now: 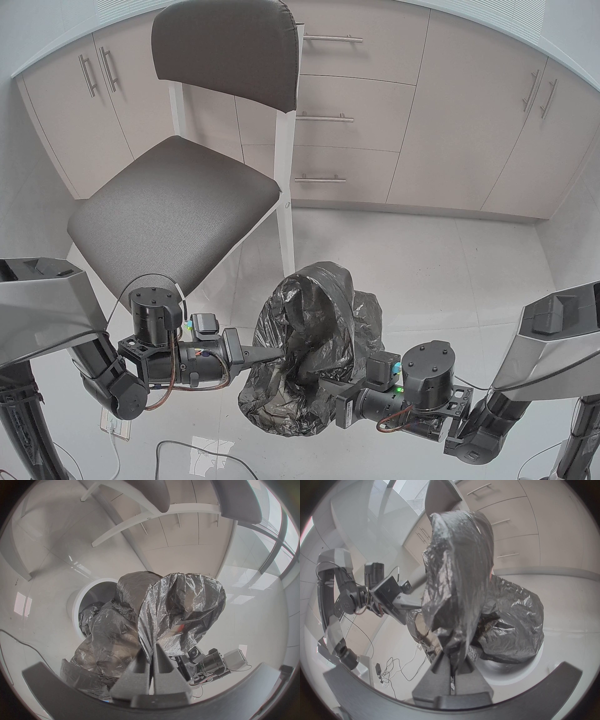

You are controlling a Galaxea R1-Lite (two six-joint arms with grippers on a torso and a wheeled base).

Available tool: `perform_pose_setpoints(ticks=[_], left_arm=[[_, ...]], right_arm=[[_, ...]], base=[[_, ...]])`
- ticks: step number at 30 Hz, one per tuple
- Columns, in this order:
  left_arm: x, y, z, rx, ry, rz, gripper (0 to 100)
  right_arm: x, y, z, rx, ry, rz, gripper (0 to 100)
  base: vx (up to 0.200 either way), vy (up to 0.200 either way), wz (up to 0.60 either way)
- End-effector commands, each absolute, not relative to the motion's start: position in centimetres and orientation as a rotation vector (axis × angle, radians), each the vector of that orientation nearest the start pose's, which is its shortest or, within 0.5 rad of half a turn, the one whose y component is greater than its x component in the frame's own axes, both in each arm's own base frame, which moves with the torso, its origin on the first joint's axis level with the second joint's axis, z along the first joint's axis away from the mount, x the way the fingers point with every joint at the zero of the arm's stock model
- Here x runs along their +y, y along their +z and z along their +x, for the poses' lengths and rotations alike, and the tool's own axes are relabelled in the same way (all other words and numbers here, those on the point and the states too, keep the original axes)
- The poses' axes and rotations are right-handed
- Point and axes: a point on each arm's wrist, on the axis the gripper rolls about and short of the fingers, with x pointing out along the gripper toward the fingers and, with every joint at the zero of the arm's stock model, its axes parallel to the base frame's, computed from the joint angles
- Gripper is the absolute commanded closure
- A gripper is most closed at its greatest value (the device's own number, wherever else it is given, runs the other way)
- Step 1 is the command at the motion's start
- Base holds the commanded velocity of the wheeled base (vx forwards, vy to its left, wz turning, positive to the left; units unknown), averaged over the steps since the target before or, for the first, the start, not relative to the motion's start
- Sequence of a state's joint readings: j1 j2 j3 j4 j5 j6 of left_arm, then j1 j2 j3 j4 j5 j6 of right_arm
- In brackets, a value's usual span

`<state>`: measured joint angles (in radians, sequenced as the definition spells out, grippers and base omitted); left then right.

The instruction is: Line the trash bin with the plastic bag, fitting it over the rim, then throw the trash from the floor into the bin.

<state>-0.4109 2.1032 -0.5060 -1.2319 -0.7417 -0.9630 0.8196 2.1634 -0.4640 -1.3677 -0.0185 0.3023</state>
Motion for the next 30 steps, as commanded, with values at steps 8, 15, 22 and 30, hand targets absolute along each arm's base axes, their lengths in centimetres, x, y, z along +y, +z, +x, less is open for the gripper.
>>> perform_pose_setpoints(ticks=[8,15,22,30], left_arm=[[-14.4,2.1,28.0,0.960,-0.858,-0.855,100],[-14.6,-0.5,28.1,0.873,-0.778,-0.643,100],[-14.9,-0.7,28.2,0.861,-0.755,-0.624,100],[-14.9,-0.8,28.2,0.861,-0.754,-0.619,100]], right_arm=[[22.4,-0.7,21.0,0.552,0.710,0.047,100],[20.5,-1.6,20.6,0.587,0.669,0.037,100],[17.7,-4.0,19.0,0.675,0.602,0.004,100],[15.9,-4.5,18.8,0.732,0.519,-0.005,100]], base=[[0.000,0.000,0.00],[0.000,0.000,0.00],[0.000,0.000,0.00],[0.000,0.000,0.00]])
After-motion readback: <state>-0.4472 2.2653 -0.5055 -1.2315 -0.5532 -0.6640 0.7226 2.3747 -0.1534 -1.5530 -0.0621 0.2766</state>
